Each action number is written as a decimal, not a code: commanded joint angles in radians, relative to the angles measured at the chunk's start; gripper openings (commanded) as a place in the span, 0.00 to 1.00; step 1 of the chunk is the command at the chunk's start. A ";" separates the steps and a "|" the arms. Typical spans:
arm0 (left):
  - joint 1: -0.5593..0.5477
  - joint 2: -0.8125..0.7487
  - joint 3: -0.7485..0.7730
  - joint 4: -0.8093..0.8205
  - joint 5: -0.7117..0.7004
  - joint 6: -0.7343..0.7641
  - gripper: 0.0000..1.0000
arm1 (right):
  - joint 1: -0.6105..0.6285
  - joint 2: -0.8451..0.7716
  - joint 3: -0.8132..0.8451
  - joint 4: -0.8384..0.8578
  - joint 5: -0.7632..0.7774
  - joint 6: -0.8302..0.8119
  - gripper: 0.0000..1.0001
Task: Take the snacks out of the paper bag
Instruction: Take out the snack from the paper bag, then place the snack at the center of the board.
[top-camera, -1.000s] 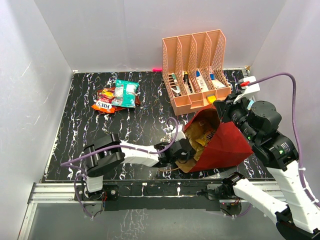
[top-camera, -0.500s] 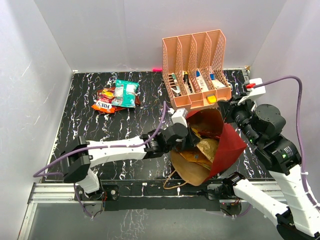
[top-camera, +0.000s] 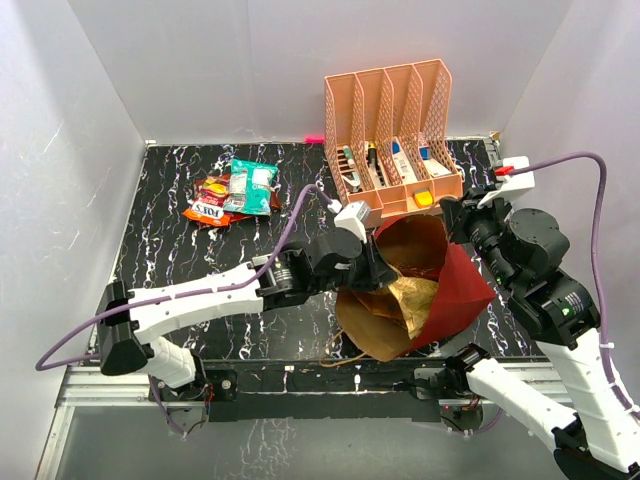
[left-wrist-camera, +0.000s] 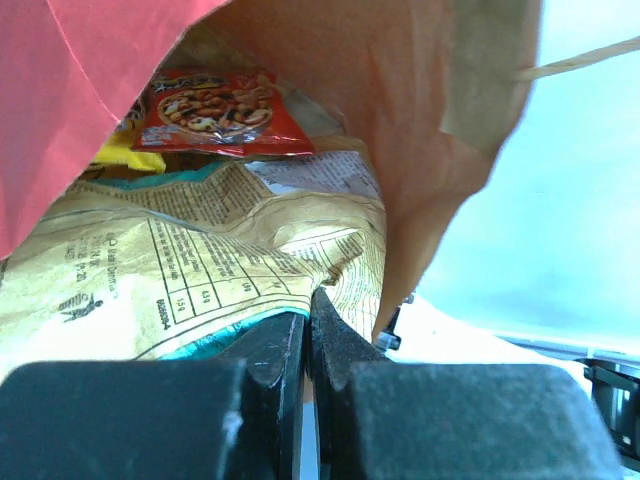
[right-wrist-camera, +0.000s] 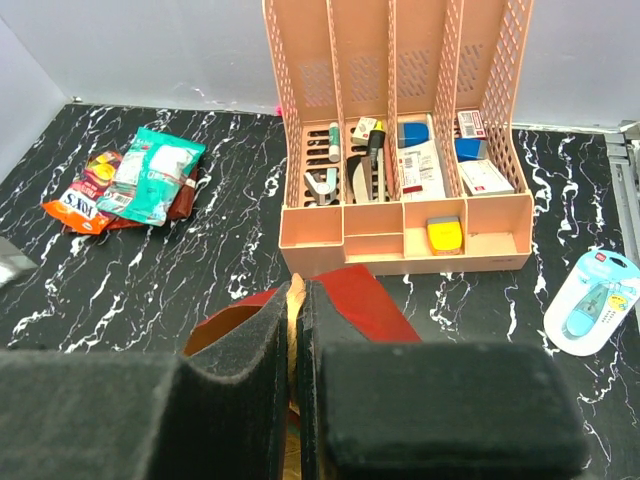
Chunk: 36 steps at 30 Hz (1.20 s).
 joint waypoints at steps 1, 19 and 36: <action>0.003 -0.085 0.131 -0.079 0.021 0.021 0.00 | -0.001 -0.008 0.015 0.127 0.024 0.015 0.07; 0.004 -0.213 0.504 -0.337 -0.062 0.354 0.00 | 0.000 -0.013 0.024 0.142 0.031 0.016 0.07; 0.026 -0.166 0.787 -0.525 -0.735 0.862 0.00 | 0.000 -0.012 0.025 0.137 0.018 0.017 0.07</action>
